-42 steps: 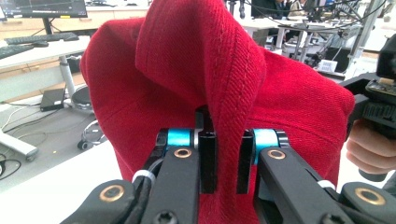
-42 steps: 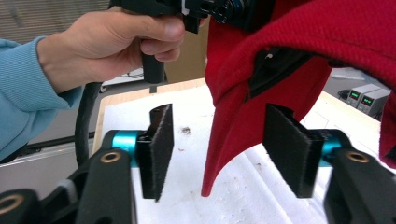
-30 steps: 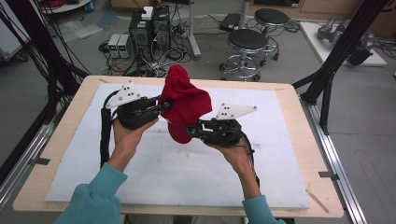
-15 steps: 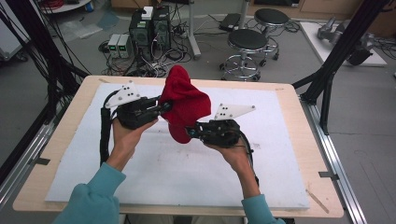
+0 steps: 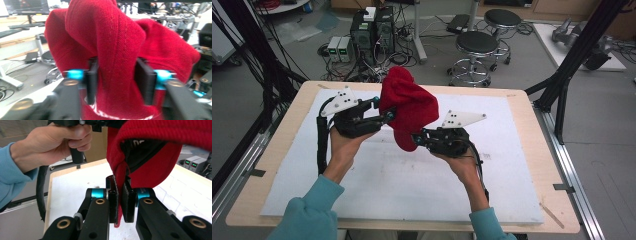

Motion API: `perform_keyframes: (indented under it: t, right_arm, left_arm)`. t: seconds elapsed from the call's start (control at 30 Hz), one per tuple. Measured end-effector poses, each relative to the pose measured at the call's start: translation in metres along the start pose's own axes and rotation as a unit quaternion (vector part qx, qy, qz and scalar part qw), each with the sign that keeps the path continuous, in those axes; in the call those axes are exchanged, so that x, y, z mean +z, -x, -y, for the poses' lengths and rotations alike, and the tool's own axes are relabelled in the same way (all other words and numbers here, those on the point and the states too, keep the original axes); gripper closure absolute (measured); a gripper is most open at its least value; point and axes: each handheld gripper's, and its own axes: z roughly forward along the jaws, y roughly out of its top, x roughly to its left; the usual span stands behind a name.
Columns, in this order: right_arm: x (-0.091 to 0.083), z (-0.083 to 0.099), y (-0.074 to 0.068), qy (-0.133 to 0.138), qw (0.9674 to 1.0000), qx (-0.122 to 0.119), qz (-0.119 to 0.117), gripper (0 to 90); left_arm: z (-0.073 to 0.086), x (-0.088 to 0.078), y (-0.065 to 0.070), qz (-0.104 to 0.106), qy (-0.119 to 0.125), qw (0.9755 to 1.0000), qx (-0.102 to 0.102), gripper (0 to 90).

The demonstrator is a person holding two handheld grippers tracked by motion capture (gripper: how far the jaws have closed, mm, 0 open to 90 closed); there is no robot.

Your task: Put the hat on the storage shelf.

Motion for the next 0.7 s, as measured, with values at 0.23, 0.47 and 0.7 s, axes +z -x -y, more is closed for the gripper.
perform_keyframes:
  t: [0.23,0.47,0.7]
  right_arm:
    - [-0.001,0.0,0.003,0.009,0.9998,0.004,0.015,86.0]
    - [-0.003,0.0,0.008,0.022,0.9988,0.013,0.04,86.0]
    - [-0.001,-0.001,0.012,0.036,0.9956,0.015,0.085,85.9]
  left_arm:
    - [0.009,-0.003,-0.009,-0.016,-0.021,0.9992,-0.031,15.1]
    - [0.021,-0.015,-0.015,-0.012,-0.053,0.9984,-0.014,9.9]
    - [0.044,-0.041,-0.026,-0.025,-0.072,0.9971,-0.002,9.9]
